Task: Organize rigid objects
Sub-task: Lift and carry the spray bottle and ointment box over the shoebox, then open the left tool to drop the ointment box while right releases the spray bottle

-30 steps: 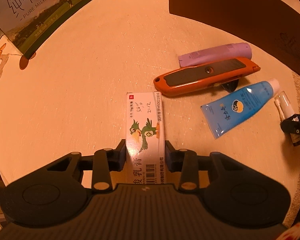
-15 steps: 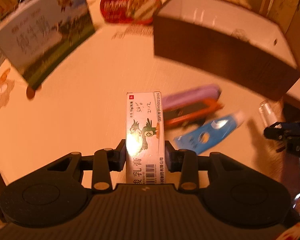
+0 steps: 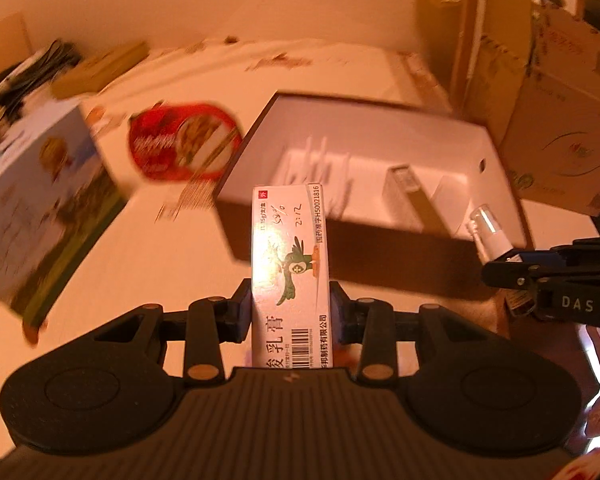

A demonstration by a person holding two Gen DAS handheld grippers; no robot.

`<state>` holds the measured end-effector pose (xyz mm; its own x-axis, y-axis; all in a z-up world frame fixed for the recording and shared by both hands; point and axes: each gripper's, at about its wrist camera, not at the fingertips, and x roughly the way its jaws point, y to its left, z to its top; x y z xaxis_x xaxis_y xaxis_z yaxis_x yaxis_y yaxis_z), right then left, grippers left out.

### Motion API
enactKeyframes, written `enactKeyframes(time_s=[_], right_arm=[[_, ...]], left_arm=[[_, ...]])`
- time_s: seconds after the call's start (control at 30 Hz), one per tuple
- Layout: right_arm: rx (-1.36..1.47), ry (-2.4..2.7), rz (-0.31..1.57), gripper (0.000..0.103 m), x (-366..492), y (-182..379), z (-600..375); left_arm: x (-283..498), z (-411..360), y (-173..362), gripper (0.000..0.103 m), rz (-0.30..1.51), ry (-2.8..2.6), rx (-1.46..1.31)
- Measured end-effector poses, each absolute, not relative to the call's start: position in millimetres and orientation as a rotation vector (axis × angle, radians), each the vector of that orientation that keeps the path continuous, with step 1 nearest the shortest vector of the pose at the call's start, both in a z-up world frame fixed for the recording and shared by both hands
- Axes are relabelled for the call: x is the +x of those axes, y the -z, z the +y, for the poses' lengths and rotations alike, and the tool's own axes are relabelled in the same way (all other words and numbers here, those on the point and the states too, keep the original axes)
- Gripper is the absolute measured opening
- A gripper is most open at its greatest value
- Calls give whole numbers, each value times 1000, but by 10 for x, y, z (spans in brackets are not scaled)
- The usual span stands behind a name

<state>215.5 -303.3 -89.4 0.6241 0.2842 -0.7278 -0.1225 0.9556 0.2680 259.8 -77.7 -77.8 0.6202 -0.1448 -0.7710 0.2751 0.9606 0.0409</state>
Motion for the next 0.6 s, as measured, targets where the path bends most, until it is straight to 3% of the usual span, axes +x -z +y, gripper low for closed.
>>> enactKeyframes(time_s=[0.6], right_arm=[[276, -72, 845, 20, 3270, 917, -3690]], left_arm=[[3917, -1847, 926, 34, 884, 368, 231]])
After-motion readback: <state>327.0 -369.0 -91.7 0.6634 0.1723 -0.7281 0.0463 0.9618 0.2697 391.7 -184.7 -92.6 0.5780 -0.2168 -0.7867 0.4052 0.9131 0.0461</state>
